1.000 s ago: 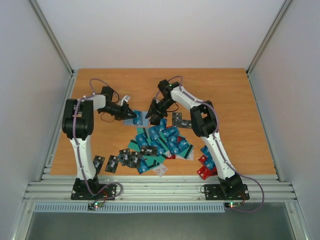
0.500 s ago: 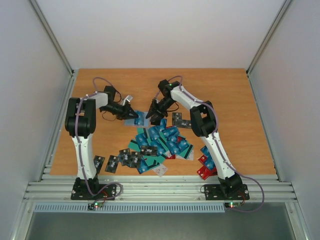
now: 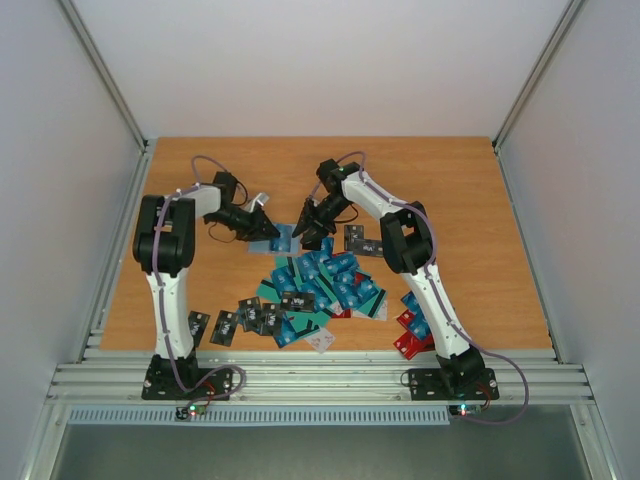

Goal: Put the credit cards into the card holder

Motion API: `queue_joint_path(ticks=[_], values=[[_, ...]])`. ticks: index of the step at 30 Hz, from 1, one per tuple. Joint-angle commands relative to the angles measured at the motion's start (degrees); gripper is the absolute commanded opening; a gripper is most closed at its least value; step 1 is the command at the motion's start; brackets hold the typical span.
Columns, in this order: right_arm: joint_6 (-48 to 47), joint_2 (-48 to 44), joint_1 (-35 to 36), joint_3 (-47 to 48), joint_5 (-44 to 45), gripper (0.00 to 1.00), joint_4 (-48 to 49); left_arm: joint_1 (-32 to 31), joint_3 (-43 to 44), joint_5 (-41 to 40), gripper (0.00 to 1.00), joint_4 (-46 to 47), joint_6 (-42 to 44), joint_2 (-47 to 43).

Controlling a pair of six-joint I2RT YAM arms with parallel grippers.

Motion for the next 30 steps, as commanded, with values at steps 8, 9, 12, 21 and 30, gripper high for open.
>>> queue_joint_path(ticks=[8,9,12,21,30], values=[[1.42,2.68,-0.24,0.54,3.39,0.31,0.45,-2.71,4.68,-5.5,0.25,-5.06,-4.89,0.1],[1.48,2.68,-0.24,0.49,3.39,0.31,0.58,-2.94,5.36,-6.08,0.25,-6.05,-4.9,0.11],[1.96,2.47,-0.15,0.23,3.39,0.3,1.3,-3.55,6.84,-8.49,0.27,-8.84,-4.94,-0.05],[3.79,1.33,0.03,-2.63,2.99,0.3,4.87,-4.56,9.88,-14.31,0.32,-14.87,-7.93,0.22],[5.27,0.88,0.13,-4.19,2.6,0.3,7.38,-6.25,12.32,-20.4,0.44,-18.79,-11.1,-0.08]])
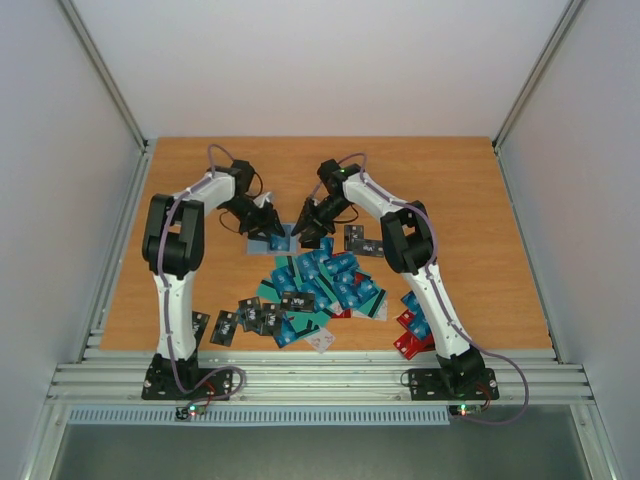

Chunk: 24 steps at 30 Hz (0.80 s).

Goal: Put the credit cards into the card holder

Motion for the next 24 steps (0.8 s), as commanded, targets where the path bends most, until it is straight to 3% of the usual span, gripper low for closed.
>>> queue_joint_path(ticks=[1,24], values=[[1.91,1.3,0.22,-2.25,4.17,0.3,3.75,-0.99,2.32,-4.25,0.45,-4.06,-2.04,0.01],[5.27,-0.64,0.48,-6.69,2.06,0.29,10.72,-6.94,10.58,-15.82,0.5,-12.14,-9.33,5.1]])
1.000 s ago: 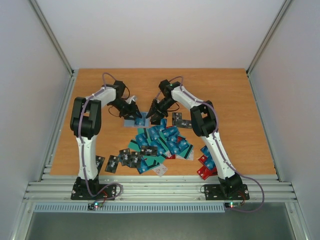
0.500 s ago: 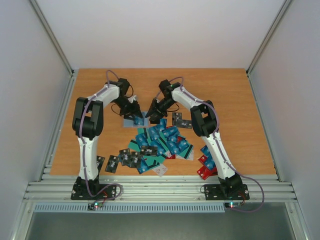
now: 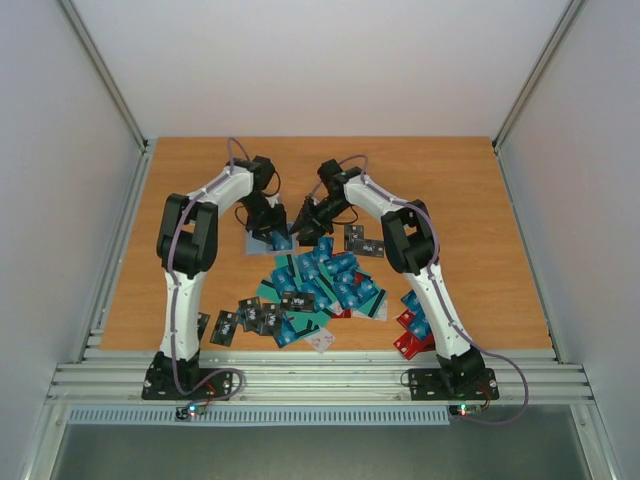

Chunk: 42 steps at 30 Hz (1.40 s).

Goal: Put the credit cards into the card holder

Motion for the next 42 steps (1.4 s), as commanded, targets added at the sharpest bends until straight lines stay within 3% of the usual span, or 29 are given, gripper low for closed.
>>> queue_joint_path(ticks=[1,12,21,29,36,42], values=[[2.81,0.9,0.3,-2.93,3.49,0.29,4.01,-1.79,1.67,-3.48,0.49,-2.84,-2.11,1.91],[3.99,-1.7,0.36,-7.67,3.31,0.28,7.8,-2.82,3.48,-3.96,0.48,-1.96,-1.77,1.49],[2.69,-4.44,0.36,-6.74,3.61,0.29,6.86,-2.25,-0.61,-4.27,0.51,-0.69,1.36,-7.91],[1.09,-3.64,0.35,-4.21,4.84,0.29,3.32,4.23,-12.59,-0.26,0.71,7.67,2.97,-19.73],[-0.18,-3.02,0.45,-3.73,5.95,0.29,1.01,11.69,-21.9,3.24,0.72,14.04,5.27,-21.6],[-2.29,-1.28,0.88,-1.42,7.0,0.28,-3.11,13.84,-24.29,5.52,0.73,17.37,6.04,-18.45]])
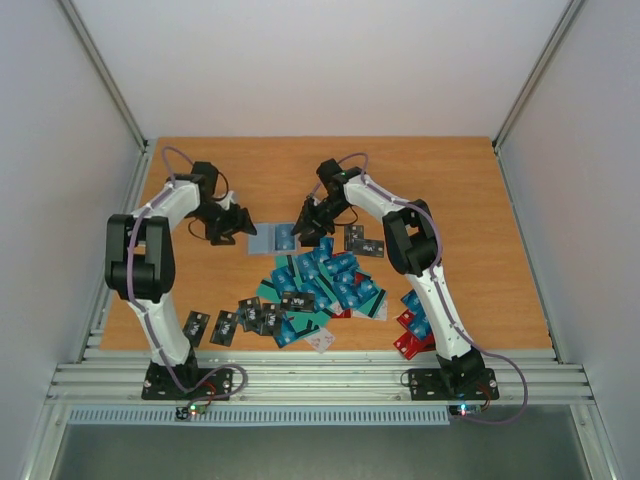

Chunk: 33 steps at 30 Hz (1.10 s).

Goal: Put the credit cards into the card holder

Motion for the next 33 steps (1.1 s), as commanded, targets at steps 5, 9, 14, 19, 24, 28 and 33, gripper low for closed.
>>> queue_joint_path(ticks=[5,9,14,19,24,28,33], values=[[-2.63,2.76,0.79,2.79,3.15,0.28,-6.1,1.75,-0.24,3.48,0.73,6.75,2.25,4.95],[-3.11,3.86,0.94,4.22,3.24,0.28,-7.51,2.03,0.31,3.92,0.72,7.22,3.22,7.26],[-3.33,4.98,0.97,5.9,3.11,0.28,-8.65,2.07,0.32,8.44,0.71,8.48,2.63,9.95],[-3.02,5.8,1.08,6.21,2.68,0.28,-8.66,2.01,-0.74,13.13,0.68,10.76,1.23,10.05],[-2.82,6.12,1.35,6.22,2.75,0.28,-8.52,2.03,-0.52,15.81,0.67,11.46,0.27,9.57],[-2.66,6.04,1.5,6.33,2.97,0.27,-8.56,1.97,-0.16,16.42,0.66,11.26,-0.28,7.88],[-2.17,6.01,1.66,6.21,3.19,0.27,-8.14,1.24,1.39,15.86,0.65,9.66,-0.55,5.96]])
